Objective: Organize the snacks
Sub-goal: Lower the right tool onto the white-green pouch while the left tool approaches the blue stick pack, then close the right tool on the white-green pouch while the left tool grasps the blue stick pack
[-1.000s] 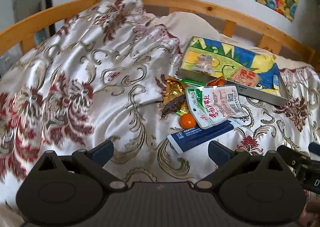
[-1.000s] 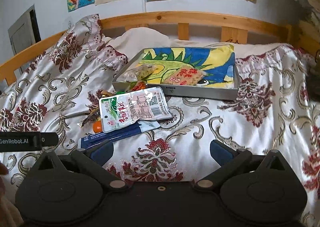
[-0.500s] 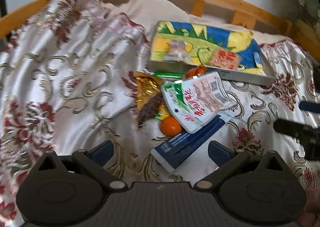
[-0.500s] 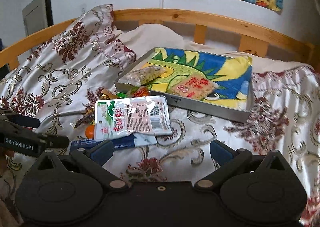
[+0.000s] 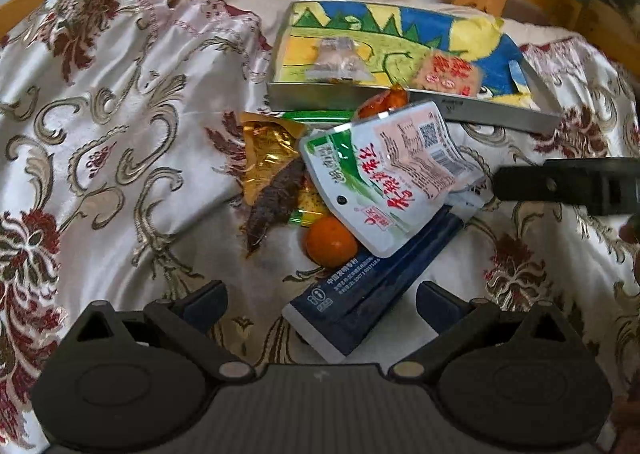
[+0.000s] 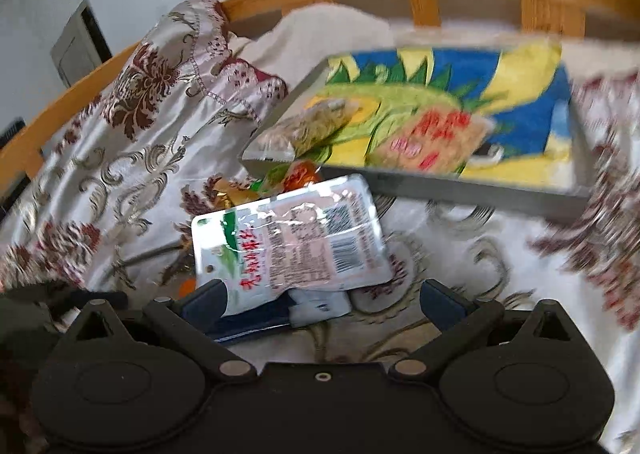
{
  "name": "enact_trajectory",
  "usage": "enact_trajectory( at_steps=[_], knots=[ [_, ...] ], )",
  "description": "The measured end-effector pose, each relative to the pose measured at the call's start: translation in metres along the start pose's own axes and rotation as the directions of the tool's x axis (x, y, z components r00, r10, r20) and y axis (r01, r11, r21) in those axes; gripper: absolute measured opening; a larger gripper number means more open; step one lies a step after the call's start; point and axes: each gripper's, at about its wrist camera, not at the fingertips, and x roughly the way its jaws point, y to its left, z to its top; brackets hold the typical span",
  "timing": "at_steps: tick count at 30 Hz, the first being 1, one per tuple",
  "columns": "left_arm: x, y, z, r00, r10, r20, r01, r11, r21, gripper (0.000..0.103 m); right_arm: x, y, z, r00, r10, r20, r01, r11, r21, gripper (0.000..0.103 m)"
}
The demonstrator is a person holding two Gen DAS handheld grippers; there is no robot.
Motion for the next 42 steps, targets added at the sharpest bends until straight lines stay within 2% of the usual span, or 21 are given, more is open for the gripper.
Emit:
enact_trajectory(
  at_steps=[5, 10, 14, 17, 19, 25, 33, 37, 42],
  knots=[
    [0.005, -0.013, 0.003, 1.000, -0.017, 0.023, 0.015, 0.996, 0.085, 0.102, 0.019, -0.010, 0.006, 0.995, 0.092, -0.046, -0.083, 0.983, 0.164, 0.101],
    [0.014, -0.023, 0.006, 0.999, -0.019, 0.030, 0.013, 0.986, 0.166, 0.102, 0.040, -0.020, 0.008, 0.990, 0.117, -0.085, -0.090, 0.959, 0.269, 0.088],
    [0.021, -0.025, 0.005, 1.000, -0.027, 0.003, 0.026, 0.985, 0.173, 0.102, 0.051, -0.033, 0.007, 0.990, 0.116, -0.084, -0.079, 0.931, 0.357, 0.080],
    [0.024, -0.024, 0.006, 0.999, -0.036, -0.012, 0.037, 0.986, 0.163, 0.102, 0.054, -0.039, 0.009, 0.993, 0.105, -0.059, -0.074, 0.919, 0.388, 0.062],
    [0.024, -0.023, 0.007, 0.999, -0.047, -0.019, 0.050, 0.986, 0.157, 0.100, 0.056, -0.043, 0.009, 0.995, 0.087, -0.053, -0.058, 0.912, 0.405, 0.044],
    [0.023, -0.025, 0.005, 0.993, -0.108, -0.045, 0.115, 0.977, 0.180, 0.083, 0.049, -0.054, 0.007, 0.999, 0.046, -0.011, -0.036, 0.882, 0.469, 0.017],
    [0.015, -0.031, 0.002, 0.991, -0.124, -0.057, 0.134, 0.967, 0.217, 0.062, 0.020, -0.066, 0.004, 0.999, -0.025, 0.039, 0.001, 0.850, 0.527, 0.006],
    [0.011, -0.040, -0.004, 0.985, -0.156, -0.080, 0.171, 0.956, 0.240, 0.060, -0.006, -0.078, 0.003, 0.995, -0.099, 0.033, 0.068, 0.851, 0.520, 0.005],
    [0.005, -0.051, -0.010, 0.984, -0.161, -0.070, 0.175, 0.938, 0.298, 0.062, -0.034, -0.096, -0.009, 0.986, -0.165, -0.014, 0.143, 0.808, 0.571, 0.009]
  ],
)
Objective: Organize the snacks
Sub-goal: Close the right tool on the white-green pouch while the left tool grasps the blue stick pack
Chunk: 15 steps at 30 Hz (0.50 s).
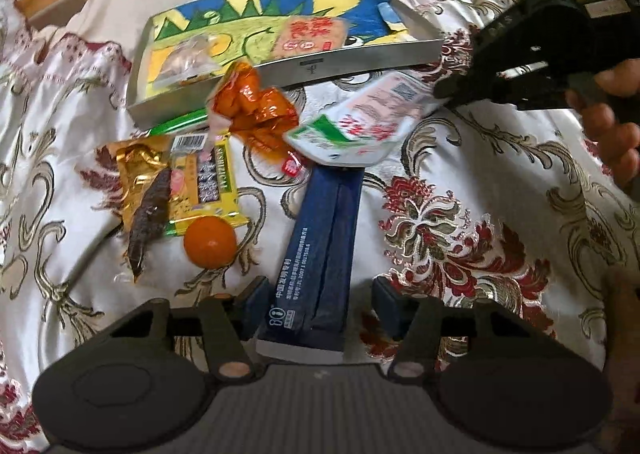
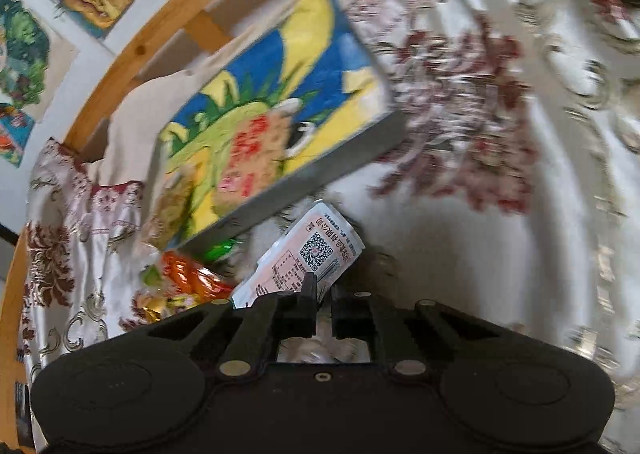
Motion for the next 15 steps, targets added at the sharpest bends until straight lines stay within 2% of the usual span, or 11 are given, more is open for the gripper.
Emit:
enact_trajectory(
  at_steps=[3, 6, 8, 10, 12, 15],
  knots=[
    [0.001, 0.005, 0.002, 1.000, -0.004, 0.007, 0.004, 1.000, -0.026, 0.069, -0.007, -0.004, -0.007, 0.999, -0.017, -0.028, 0.017, 0.999, -0.029, 0.016],
    [0.004, 0.007, 0.004, 1.000, -0.004, 0.017, 0.004, 0.999, -0.039, 0.070, -0.004, 0.001, -0.010, 0.998, -0.026, -0.065, 0.021, 0.997, -0.080, 0.036],
    [0.005, 0.004, 0.005, 1.000, 0.002, 0.026, -0.001, 1.000, -0.021, 0.072, -0.002, 0.004, -0.012, 0.997, -0.030, -0.074, 0.022, 0.995, -0.096, 0.041],
    [0.006, 0.000, 0.006, 0.999, 0.009, 0.039, -0.010, 1.000, 0.007, 0.074, -0.001, 0.007, -0.013, 0.996, -0.013, -0.086, 0.006, 0.997, -0.083, 0.050],
    [0.007, -0.003, 0.009, 0.998, 0.019, 0.054, -0.021, 0.999, 0.025, 0.075, 0.000, 0.008, -0.015, 0.995, 0.007, -0.101, -0.012, 0.998, -0.057, 0.056],
    [0.012, -0.005, 0.014, 0.997, 0.021, 0.070, -0.023, 0.999, 0.031, 0.075, 0.006, 0.008, -0.018, 0.991, 0.046, -0.127, -0.046, 0.999, 0.005, 0.056]
  ],
)
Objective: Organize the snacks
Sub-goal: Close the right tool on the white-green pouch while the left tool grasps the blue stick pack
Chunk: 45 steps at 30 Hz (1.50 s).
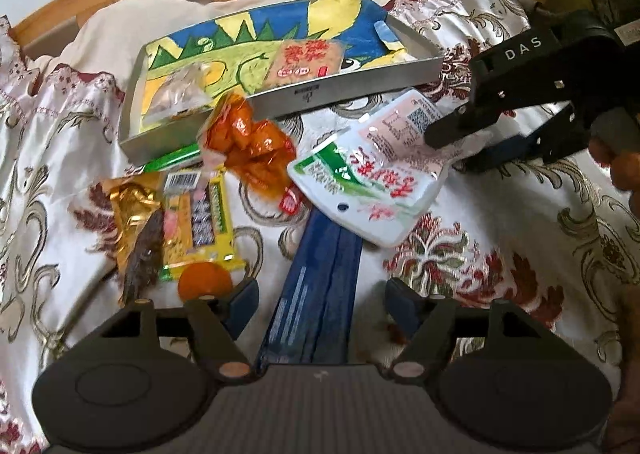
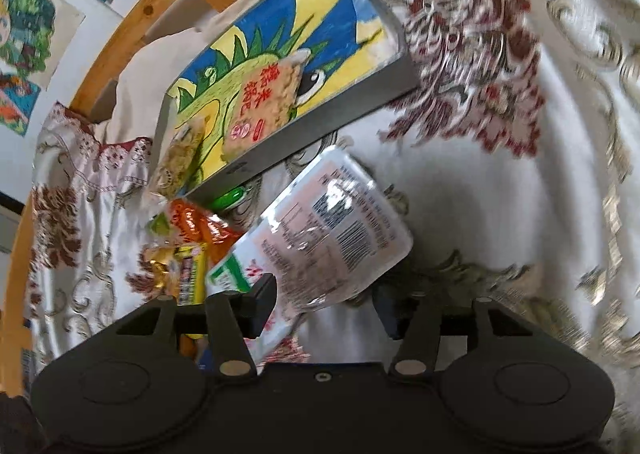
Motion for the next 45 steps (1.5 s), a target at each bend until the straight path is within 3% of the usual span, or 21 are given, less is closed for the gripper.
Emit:
enact_trajectory(
  at_steps=[2, 3, 5, 7, 9, 15, 20, 26, 33, 36, 45],
  knots=[
    [0.006, 0.000, 0.003, 1.000, -0.007, -0.005, 0.007, 1.000, -0.004, 0.072, 0.004, 0.001, -0.001, 1.000, 0.020, -0.001, -0.020, 0.999, 0.033, 0.056],
    [0.008, 0.000, 0.003, 1.000, -0.015, -0.011, 0.014, 1.000, -0.006, 0.062, 0.005, 0.001, -0.001, 1.000, 0.029, 0.004, -0.029, 0.999, 0.038, 0.056],
    [0.008, 0.000, 0.003, 1.000, -0.010, -0.014, 0.010, 1.000, -0.012, 0.056, 0.007, 0.003, -0.001, 0.999, 0.039, 0.025, -0.041, 0.998, 0.052, 0.054],
    [0.006, 0.001, 0.003, 1.000, -0.010, -0.015, 0.010, 1.000, -0.025, 0.045, 0.009, 0.002, 0.000, 0.998, 0.054, 0.042, -0.057, 0.996, 0.072, 0.034],
    [0.005, 0.003, 0.004, 1.000, -0.018, -0.024, 0.016, 0.999, -0.050, 0.044, 0.012, 0.000, 0.001, 0.997, 0.055, 0.046, -0.059, 0.995, 0.083, 0.025],
    [0.002, 0.006, 0.004, 0.995, -0.019, -0.093, 0.006, 0.991, -0.136, 0.042, 0.009, -0.003, 0.009, 0.997, 0.046, 0.060, -0.051, 0.995, 0.081, 0.022],
    [-0.005, 0.009, -0.002, 0.992, 0.014, -0.122, -0.036, 0.983, -0.180, 0.041, -0.006, -0.003, 0.024, 1.000, 0.001, -0.011, -0.001, 0.999, -0.037, 0.020],
    [-0.006, 0.008, -0.005, 0.991, 0.036, -0.128, -0.057, 0.984, -0.169, 0.044, -0.008, -0.010, 0.029, 0.998, -0.010, -0.066, 0.003, 0.995, -0.100, 0.021],
    [-0.003, 0.008, 0.004, 0.999, 0.040, -0.036, -0.046, 0.987, -0.154, 0.044, 0.008, -0.014, 0.027, 0.994, 0.081, -0.073, -0.080, 0.997, 0.010, 0.041],
    [0.003, 0.010, 0.004, 0.998, 0.040, -0.044, -0.047, 0.987, -0.151, 0.046, 0.013, -0.013, 0.027, 0.993, 0.100, -0.059, -0.098, 0.995, 0.030, 0.047],
    [0.004, 0.009, 0.001, 0.998, 0.036, -0.053, -0.043, 0.988, -0.146, 0.039, 0.040, 0.010, 0.013, 0.998, 0.057, -0.036, -0.061, 0.992, -0.112, 0.045]
  ],
)
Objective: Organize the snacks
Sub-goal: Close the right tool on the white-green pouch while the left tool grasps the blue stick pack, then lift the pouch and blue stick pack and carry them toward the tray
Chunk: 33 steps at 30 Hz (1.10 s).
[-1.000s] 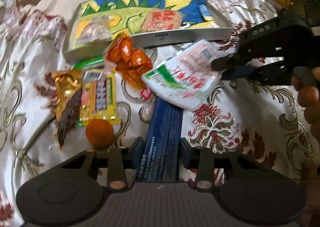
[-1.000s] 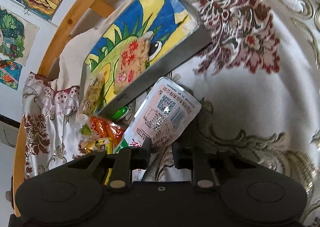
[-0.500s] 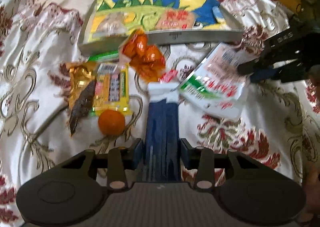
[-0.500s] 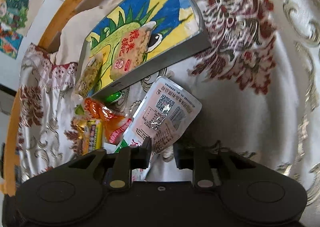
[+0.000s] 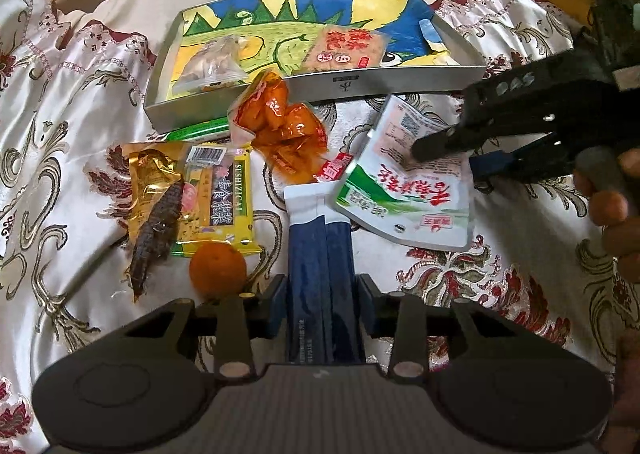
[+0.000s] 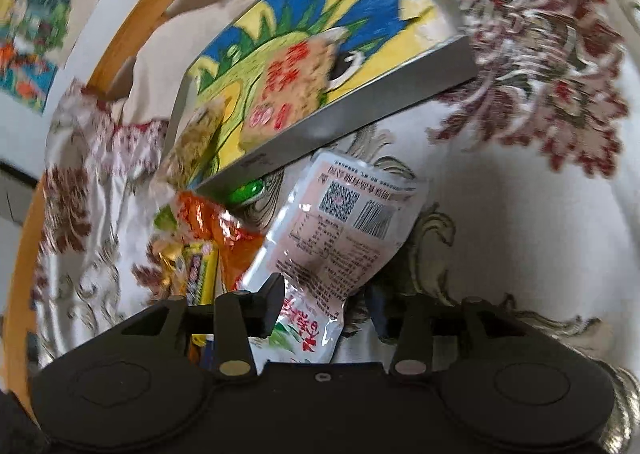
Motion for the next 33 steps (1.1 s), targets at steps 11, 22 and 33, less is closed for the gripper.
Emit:
enact_trajectory(
  at_steps=[11, 22, 33],
  knots=[
    [-0.008, 0.017, 0.003, 0.997, -0.047, -0.057, 0.037, 0.985, -0.169, 0.032, -0.011, 0.024, -0.010, 0.995, -0.056, 0.078, 0.066, 0.989, -0.133, 0.018],
    [-0.021, 0.010, 0.002, 0.999, -0.042, -0.023, 0.038, 0.987, -0.158, 0.029, -0.041, 0.060, -0.026, 0.976, -0.081, 0.204, 0.151, 0.921, -0.358, 0.016],
    [-0.040, -0.002, 0.003, 0.995, 0.053, 0.085, -0.047, 0.996, -0.077, 0.029, -0.058, 0.071, -0.032, 0.950, -0.076, 0.304, 0.204, 0.885, -0.418, 0.015]
  ],
)
